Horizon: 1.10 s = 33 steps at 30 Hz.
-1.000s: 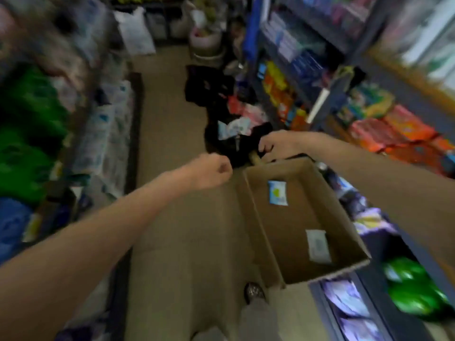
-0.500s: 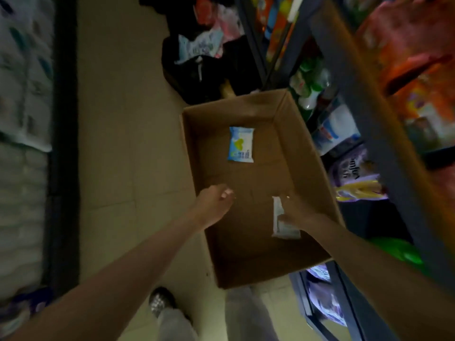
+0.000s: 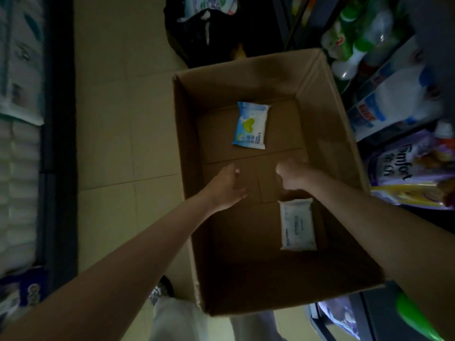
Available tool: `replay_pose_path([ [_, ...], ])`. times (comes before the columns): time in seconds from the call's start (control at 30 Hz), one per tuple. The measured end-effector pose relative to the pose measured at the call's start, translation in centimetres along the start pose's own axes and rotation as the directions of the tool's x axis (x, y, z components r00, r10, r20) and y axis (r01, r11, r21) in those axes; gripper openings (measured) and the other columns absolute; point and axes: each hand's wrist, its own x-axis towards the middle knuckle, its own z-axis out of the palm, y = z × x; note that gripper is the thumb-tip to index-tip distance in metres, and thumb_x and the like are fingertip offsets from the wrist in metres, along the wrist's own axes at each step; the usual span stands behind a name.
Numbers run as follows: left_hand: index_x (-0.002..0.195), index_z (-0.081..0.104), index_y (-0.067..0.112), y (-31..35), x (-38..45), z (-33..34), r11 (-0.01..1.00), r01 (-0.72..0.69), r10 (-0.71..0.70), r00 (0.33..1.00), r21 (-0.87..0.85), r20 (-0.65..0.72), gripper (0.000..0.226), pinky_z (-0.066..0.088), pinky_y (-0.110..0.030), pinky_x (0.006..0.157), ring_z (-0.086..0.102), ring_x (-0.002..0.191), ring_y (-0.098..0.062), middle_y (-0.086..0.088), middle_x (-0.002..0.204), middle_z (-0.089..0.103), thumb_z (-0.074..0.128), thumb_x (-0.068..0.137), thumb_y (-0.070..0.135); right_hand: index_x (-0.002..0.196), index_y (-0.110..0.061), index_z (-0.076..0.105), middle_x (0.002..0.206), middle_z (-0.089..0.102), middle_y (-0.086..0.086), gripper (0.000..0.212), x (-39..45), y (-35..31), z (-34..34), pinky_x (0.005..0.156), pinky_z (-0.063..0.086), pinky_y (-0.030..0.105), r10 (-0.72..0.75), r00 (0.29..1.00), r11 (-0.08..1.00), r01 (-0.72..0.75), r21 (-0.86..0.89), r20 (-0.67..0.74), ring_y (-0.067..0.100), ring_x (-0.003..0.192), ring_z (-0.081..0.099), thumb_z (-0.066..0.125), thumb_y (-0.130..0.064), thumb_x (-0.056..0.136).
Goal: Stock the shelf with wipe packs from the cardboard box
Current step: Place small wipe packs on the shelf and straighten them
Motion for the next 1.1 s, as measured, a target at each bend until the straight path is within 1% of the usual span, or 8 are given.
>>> replay_pose_path([
  [0.23, 0.140, 0.032, 0.011, -0.2, 1.0, 0.7, 0.997, 0.027, -0.027, 1.000, 0.070, -0.001, 0.055, 0.043, -0.034, 0.100, 0.046, 0.125, -0.025, -0.010, 0.142, 0.038, 0.056, 0.090, 0.017, 0.112, -0.007, 0.055, 0.111, 0.057, 0.010, 0.027, -0.6, 0.7, 3.0, 0.086, 0.048, 0.030, 0.037, 0.962, 0.992, -0.004, -0.125, 0.269, 0.022, 0.099, 0.057, 0.059, -0.003, 0.085],
  [0.4, 0.141, 0.029, 0.013, -1.1, 1.1, 2.6, 0.994, 0.018, -0.029, 0.994, 0.105, 0.101, 0.063, 0.045, -0.029, 0.092, 0.048, 0.121, -0.025, -0.009, 0.143, 0.036, 0.061, 0.087, 0.019, 0.076, -0.014, 0.052, 0.079, 0.049, 0.002, 0.016, -1.5, 0.3, 3.3, 0.087, 0.046, 0.033, -0.053, 0.975, 0.989, 0.082, -0.125, 0.218, 0.017, 0.082, 0.053, 0.051, -0.007, 0.090],
  [0.53, 0.142, 0.024, 0.014, -0.9, 1.7, 3.0, 0.998, 0.020, -0.011, 0.989, -0.056, 0.149, 0.082, 0.049, -0.028, 0.089, 0.050, 0.122, -0.025, -0.005, 0.144, 0.037, 0.073, 0.076, 0.014, 0.080, -0.011, 0.057, 0.094, 0.059, 0.007, 0.009, -1.3, -0.2, -1.8, 0.075, 0.050, 0.027, -0.218, 0.970, 0.974, 0.210, 0.081, 0.109, 0.020, 0.088, 0.060, 0.058, -0.004, 0.086],
  [0.73, 0.134, 0.035, 0.012, 0.6, 3.0, -0.2, 0.951, -0.073, 0.024, 0.986, -0.300, -0.164, 0.068, 0.053, -0.030, 0.085, 0.057, 0.115, -0.023, -0.006, 0.130, 0.054, 0.072, 0.077, 0.015, 0.092, -0.003, 0.069, 0.089, 0.057, -0.003, 0.013, -0.1, -2.0, -9.3, 0.061, 0.034, 0.000, -0.352, 0.872, 0.861, 0.444, 0.248, -0.340, 0.004, 0.089, 0.049, 0.066, -0.012, 0.083],
  [0.83, 0.116, 0.046, 0.013, 1.5, 3.1, -2.6, 0.950, -0.211, 0.114, 0.921, -0.231, -0.372, 0.035, 0.056, -0.030, 0.077, 0.062, 0.104, -0.020, -0.006, 0.120, 0.059, 0.063, 0.086, 0.021, 0.091, 0.000, 0.065, 0.084, 0.055, -0.001, 0.015, 1.7, -3.1, -9.6, 0.059, 0.035, 0.001, -0.127, 0.832, 0.690, 0.465, 0.555, -0.540, 0.005, 0.077, 0.049, 0.059, -0.013, 0.089],
  [0.93, 0.096, 0.041, 0.014, 1.8, 3.0, -5.7, 0.936, -0.310, 0.148, 0.776, -0.166, -0.613, 0.022, 0.056, -0.025, 0.066, 0.059, 0.089, -0.014, -0.005, 0.103, 0.056, 0.059, 0.087, 0.022, 0.070, -0.002, 0.057, 0.068, 0.051, 0.002, 0.032, 6.3, -2.5, -7.6, 0.056, 0.037, 0.019, 0.319, 0.846, 0.406, 0.286, 0.868, -0.428, 0.010, 0.061, 0.047, 0.055, -0.025, 0.092],
  [1.0, 0.093, 0.039, 0.013, 1.4, 2.9, -7.5, 0.914, -0.373, 0.172, 0.716, -0.162, -0.676, 0.022, 0.049, -0.014, 0.055, 0.056, 0.078, -0.008, 0.003, 0.089, 0.052, 0.058, 0.087, 0.021, 0.097, -0.002, 0.061, 0.093, 0.060, 0.007, 0.034, 9.7, -3.3, -5.6, 0.071, 0.045, 0.026, 0.387, 0.892, 0.448, 0.040, 0.893, -0.233, 0.020, 0.085, 0.059, 0.058, -0.036, 0.089],
  [1.1, 0.093, 0.040, 0.010, 0.4, 2.7, -8.4, 0.886, -0.410, 0.168, 0.720, -0.218, -0.674, 0.021, 0.046, -0.007, 0.049, 0.055, 0.073, -0.003, 0.008, 0.083, 0.050, 0.058, 0.088, 0.019, 0.144, 0.001, 0.020, 0.147, 0.029, 0.020, 0.070, 13.0, -5.6, -3.9, 0.110, 0.025, 0.040, 0.499, 0.839, 0.615, -0.166, 0.771, -0.218, 0.034, 0.136, 0.030, 0.056, -0.030, 0.092],
])
